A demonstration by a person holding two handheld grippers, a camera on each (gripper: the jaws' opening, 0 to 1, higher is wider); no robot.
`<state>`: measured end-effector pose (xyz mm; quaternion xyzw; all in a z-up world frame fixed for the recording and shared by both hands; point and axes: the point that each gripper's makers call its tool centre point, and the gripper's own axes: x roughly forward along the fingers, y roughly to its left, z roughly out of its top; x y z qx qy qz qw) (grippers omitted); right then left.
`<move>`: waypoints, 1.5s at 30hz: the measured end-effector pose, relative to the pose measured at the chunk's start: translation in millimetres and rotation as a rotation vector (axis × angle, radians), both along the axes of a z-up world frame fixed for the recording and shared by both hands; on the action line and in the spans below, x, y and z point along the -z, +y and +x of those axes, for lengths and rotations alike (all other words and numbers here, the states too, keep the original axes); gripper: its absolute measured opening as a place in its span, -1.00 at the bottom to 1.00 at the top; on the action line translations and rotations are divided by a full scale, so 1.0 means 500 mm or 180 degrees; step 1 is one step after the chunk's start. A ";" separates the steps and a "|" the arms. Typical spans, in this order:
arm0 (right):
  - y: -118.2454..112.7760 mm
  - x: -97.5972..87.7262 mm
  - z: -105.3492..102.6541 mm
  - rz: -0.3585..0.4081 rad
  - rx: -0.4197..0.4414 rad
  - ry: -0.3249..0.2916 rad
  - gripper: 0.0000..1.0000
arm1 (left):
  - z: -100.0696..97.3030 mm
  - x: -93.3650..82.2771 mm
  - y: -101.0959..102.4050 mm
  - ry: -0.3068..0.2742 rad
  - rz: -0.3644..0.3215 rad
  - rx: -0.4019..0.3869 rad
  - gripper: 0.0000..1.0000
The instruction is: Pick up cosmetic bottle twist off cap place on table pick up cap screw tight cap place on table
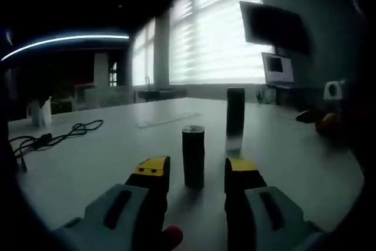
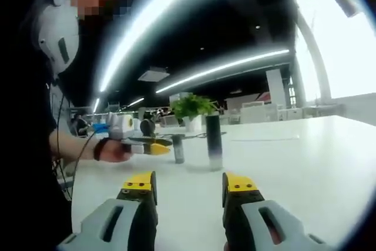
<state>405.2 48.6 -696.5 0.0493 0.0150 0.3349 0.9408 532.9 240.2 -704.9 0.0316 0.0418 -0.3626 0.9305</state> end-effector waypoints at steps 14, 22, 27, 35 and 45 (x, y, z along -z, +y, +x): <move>-0.007 -0.002 0.003 0.0050 0.0022 0.0007 -0.24 | 0.048 0.023 -0.031 0.0193 -0.0125 -0.0068 -0.47; -0.009 -0.004 0.003 0.0088 0.0017 0.0010 -0.24 | 0.054 0.019 -0.034 0.0120 -0.0172 -0.0105 -0.54; -0.008 -0.004 0.003 0.0089 0.0006 0.0015 -0.24 | 0.054 0.022 -0.037 0.0102 -0.0113 -0.0102 -0.58; -0.008 -0.002 0.003 0.0081 0.0010 0.0017 -0.25 | 0.057 0.027 -0.036 0.0107 -0.0063 -0.0135 -0.67; -0.008 0.001 0.004 0.0061 0.0016 0.0033 -0.25 | 0.055 0.024 -0.035 0.0100 -0.0094 -0.0139 -0.79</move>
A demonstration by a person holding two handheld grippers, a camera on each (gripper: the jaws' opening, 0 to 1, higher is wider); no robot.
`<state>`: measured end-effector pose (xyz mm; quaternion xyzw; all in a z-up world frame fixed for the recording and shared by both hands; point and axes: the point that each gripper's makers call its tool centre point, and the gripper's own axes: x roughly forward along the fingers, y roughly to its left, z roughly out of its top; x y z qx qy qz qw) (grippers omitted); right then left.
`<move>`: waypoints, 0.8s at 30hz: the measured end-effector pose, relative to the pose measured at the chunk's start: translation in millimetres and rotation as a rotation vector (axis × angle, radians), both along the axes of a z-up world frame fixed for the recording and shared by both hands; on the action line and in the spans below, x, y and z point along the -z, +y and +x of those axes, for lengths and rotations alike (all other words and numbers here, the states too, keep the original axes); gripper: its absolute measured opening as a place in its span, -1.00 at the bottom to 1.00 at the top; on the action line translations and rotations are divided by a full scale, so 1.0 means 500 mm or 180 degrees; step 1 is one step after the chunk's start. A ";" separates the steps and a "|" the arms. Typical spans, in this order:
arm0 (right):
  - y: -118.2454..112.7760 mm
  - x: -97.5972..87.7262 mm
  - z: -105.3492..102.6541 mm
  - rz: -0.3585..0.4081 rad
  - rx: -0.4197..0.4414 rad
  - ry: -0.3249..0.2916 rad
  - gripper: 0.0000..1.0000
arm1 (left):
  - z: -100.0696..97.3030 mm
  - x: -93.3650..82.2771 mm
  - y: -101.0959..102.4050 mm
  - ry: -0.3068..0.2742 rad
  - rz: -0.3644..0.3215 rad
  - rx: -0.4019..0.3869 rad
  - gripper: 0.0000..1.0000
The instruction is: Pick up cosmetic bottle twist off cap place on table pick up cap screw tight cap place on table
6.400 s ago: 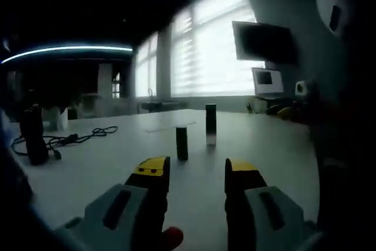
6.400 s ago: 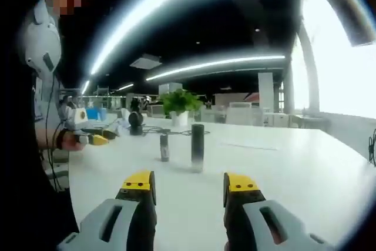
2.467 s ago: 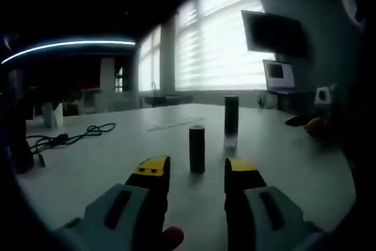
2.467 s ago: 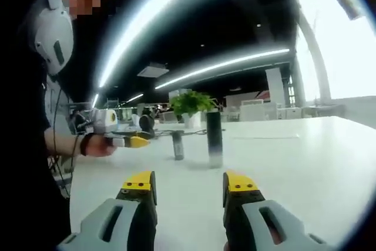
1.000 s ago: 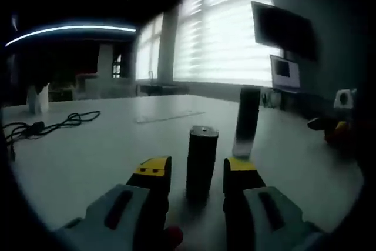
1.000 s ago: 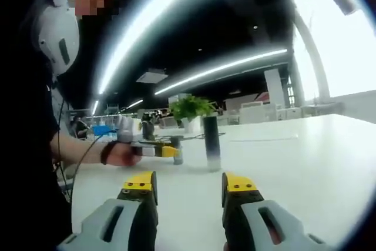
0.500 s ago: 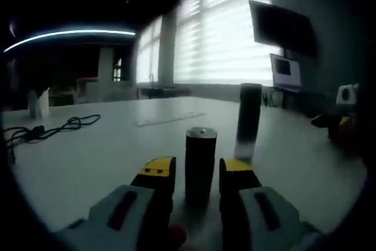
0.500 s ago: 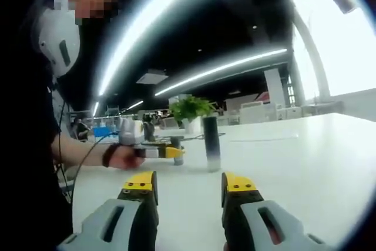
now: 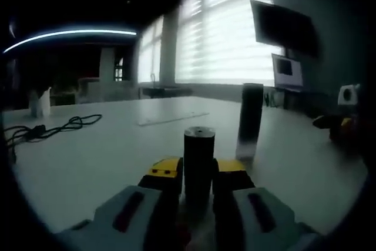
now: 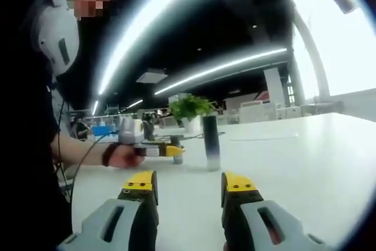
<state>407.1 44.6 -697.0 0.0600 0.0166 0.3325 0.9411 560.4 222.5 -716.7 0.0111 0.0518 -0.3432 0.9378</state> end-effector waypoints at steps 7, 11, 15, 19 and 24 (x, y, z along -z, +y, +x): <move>0.000 0.001 0.001 -0.0013 0.0009 0.0004 -0.26 | -0.003 0.000 0.000 -0.0002 -0.0005 0.0010 -0.80; -0.002 0.001 0.001 -0.0003 0.0011 0.0005 -0.26 | -0.007 -0.003 -0.001 -0.0004 -0.0037 0.0047 -0.80; -0.002 0.001 0.002 -0.0005 0.0013 0.0005 -0.26 | -0.016 -0.013 -0.001 -0.0024 -0.0141 0.0113 -0.80; -0.002 0.001 0.002 -0.0005 0.0018 0.0004 -0.26 | -0.031 -0.023 -0.008 -0.0082 -0.0158 0.0213 -0.80; -0.002 0.001 0.002 -0.0015 0.0025 -0.0001 -0.26 | -0.058 -0.048 -0.012 -0.0189 -0.0222 0.0386 -0.80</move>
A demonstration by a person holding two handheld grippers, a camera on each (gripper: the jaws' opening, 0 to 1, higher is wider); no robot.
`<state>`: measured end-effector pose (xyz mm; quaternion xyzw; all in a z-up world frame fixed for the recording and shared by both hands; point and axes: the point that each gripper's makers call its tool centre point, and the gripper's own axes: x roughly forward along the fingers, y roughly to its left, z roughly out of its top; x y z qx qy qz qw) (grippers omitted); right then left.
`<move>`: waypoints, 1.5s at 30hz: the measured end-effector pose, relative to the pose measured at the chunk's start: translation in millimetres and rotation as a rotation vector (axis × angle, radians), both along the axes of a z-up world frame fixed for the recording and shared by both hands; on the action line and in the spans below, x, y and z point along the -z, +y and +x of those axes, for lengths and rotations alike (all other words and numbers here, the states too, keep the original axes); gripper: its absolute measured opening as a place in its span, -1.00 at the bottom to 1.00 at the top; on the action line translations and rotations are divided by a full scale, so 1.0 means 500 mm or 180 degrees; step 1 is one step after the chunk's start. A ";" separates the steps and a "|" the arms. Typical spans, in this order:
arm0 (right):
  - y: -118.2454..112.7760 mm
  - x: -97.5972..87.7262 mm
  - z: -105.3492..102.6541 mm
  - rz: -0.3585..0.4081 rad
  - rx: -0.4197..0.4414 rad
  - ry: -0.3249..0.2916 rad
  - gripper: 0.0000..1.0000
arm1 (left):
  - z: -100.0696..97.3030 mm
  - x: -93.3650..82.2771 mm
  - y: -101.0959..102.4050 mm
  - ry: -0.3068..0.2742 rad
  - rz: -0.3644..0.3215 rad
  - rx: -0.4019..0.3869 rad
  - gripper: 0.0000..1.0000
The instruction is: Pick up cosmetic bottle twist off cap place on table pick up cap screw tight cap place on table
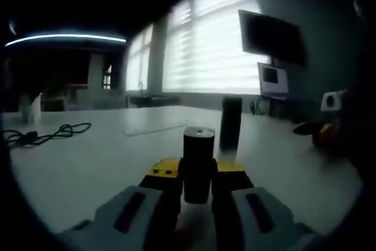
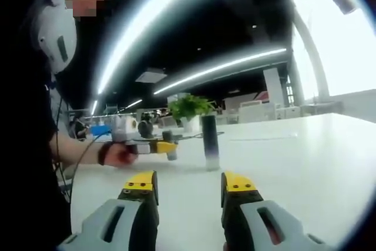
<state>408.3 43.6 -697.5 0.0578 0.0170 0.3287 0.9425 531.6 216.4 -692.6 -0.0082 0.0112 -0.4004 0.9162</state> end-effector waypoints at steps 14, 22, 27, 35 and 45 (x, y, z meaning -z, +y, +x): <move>0.001 0.000 -0.001 -0.0029 0.0009 -0.0024 -0.26 | -0.076 -0.046 -0.014 -0.0241 0.0043 0.0347 -0.80; 0.000 -0.003 -0.002 -0.0021 0.0029 -0.0050 -0.26 | -0.109 -0.072 -0.004 -0.0237 -0.0110 0.0453 -0.80; 0.001 -0.004 -0.003 -0.0026 0.0022 -0.0061 -0.26 | -0.123 -0.079 -0.001 -0.0225 -0.0115 0.0458 -0.80; 0.002 -0.004 -0.004 -0.0036 0.0029 -0.0066 -0.27 | -0.168 -0.088 -0.006 -0.0294 -0.0086 0.0602 -0.80; 0.000 -0.004 -0.003 -0.0039 0.0056 -0.0067 -0.28 | -0.226 -0.092 -0.025 -0.0343 -0.0111 0.0855 -0.80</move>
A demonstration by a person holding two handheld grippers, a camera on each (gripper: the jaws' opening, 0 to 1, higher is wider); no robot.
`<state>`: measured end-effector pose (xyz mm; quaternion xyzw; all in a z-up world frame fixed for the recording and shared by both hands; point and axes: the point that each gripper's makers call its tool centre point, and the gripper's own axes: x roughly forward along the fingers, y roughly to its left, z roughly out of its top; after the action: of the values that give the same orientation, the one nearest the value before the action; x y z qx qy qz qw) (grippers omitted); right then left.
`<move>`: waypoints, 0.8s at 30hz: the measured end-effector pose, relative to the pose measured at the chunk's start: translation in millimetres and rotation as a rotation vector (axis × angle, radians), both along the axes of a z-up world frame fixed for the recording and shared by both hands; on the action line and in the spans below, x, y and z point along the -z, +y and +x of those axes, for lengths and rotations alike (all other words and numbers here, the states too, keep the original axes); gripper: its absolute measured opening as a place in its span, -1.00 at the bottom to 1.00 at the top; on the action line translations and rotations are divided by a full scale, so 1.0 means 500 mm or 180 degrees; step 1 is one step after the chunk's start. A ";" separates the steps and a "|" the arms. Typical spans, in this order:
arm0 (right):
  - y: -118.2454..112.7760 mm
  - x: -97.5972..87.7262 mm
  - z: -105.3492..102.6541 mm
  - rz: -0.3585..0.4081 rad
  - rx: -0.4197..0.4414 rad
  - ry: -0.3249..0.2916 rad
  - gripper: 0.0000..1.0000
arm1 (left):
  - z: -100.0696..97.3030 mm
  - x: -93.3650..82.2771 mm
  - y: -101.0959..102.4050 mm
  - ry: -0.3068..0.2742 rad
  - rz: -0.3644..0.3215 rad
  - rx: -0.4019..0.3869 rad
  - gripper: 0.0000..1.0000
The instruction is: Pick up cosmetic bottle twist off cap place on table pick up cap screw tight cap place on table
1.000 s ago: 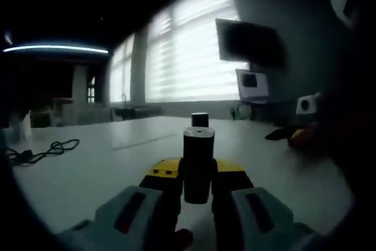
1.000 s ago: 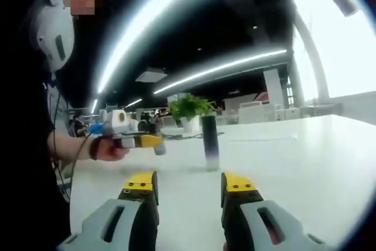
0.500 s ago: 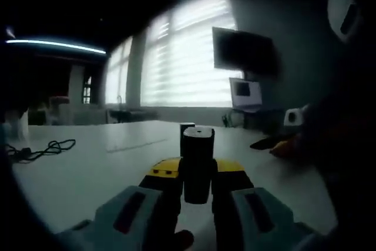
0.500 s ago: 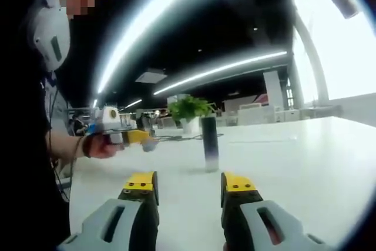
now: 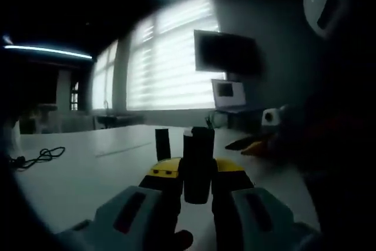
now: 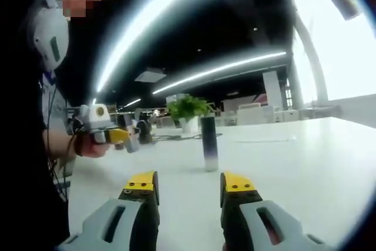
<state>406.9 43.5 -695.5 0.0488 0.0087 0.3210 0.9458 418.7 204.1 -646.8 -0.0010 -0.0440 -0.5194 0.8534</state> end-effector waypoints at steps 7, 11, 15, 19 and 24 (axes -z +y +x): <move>0.003 0.004 0.001 -0.0026 -0.0017 0.0030 -0.29 | -0.020 0.015 -0.007 0.0059 0.0017 0.0093 -0.80; 0.006 0.000 -0.005 -0.0043 -0.0030 0.0027 -0.33 | -0.034 0.019 -0.012 0.0100 -0.0012 0.0172 -0.80; 0.026 -0.027 -0.023 0.0115 -0.0084 0.0014 -0.34 | -0.044 0.027 -0.016 0.0088 0.0020 0.0202 -0.80; 0.060 -0.071 -0.038 0.0129 -0.0165 -0.0095 -0.34 | -0.047 0.039 -0.015 0.0116 -0.0035 0.0213 -0.80; 0.090 -0.113 -0.048 0.0126 -0.0272 -0.0191 -0.34 | -0.051 0.047 -0.021 0.0136 -0.0030 0.0232 -0.80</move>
<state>383.2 88.4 -639.2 0.0574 -0.0240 0.3624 0.9299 393.1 193.7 -670.4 -0.0177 -0.0282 -0.5498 0.8346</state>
